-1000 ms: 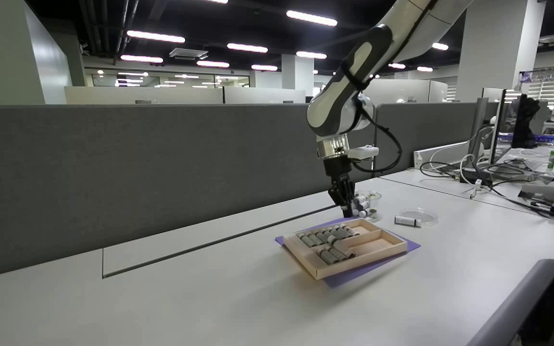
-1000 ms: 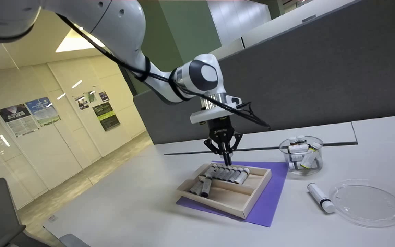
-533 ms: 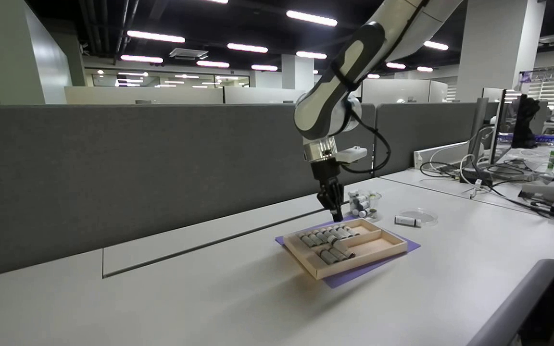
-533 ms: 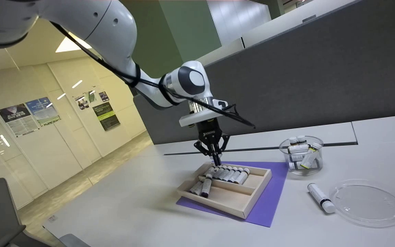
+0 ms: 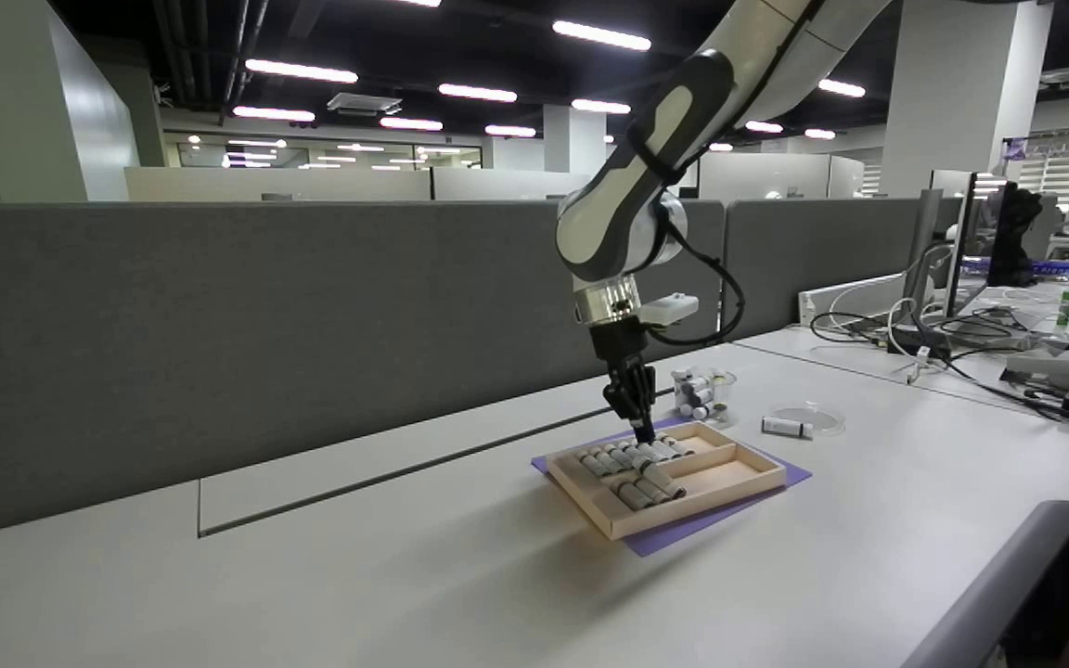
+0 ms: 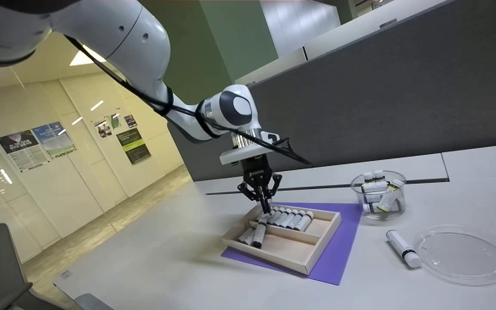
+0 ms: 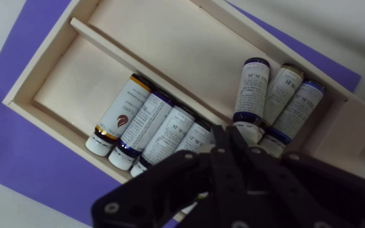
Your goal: Remove one bottle from the container on the right and place it on the bottom right side of the tray
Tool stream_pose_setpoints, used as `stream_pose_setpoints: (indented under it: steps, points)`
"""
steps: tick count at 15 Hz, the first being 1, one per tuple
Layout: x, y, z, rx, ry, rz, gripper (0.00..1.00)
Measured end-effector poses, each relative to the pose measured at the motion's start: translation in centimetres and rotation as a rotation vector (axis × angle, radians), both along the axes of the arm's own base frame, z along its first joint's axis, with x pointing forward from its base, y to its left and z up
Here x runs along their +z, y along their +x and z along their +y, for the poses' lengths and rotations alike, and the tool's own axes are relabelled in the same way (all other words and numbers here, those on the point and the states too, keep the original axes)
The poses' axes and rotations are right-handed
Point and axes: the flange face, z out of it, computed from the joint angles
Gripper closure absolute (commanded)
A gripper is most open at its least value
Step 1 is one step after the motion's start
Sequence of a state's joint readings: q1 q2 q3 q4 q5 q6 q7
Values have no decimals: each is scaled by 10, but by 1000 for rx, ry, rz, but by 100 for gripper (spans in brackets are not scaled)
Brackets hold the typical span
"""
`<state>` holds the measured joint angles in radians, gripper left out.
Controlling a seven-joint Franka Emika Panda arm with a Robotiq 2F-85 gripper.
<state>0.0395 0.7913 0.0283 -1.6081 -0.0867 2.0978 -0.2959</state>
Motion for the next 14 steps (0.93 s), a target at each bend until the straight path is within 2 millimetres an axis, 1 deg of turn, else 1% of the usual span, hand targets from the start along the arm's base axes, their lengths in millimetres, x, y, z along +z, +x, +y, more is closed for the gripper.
stream_pose_setpoints:
  steps: [8, 14]
  points:
    - [-11, 2, 9, 24, -14, 38, 100]
    - [-17, 4, 13, 26, -15, 111, 100]
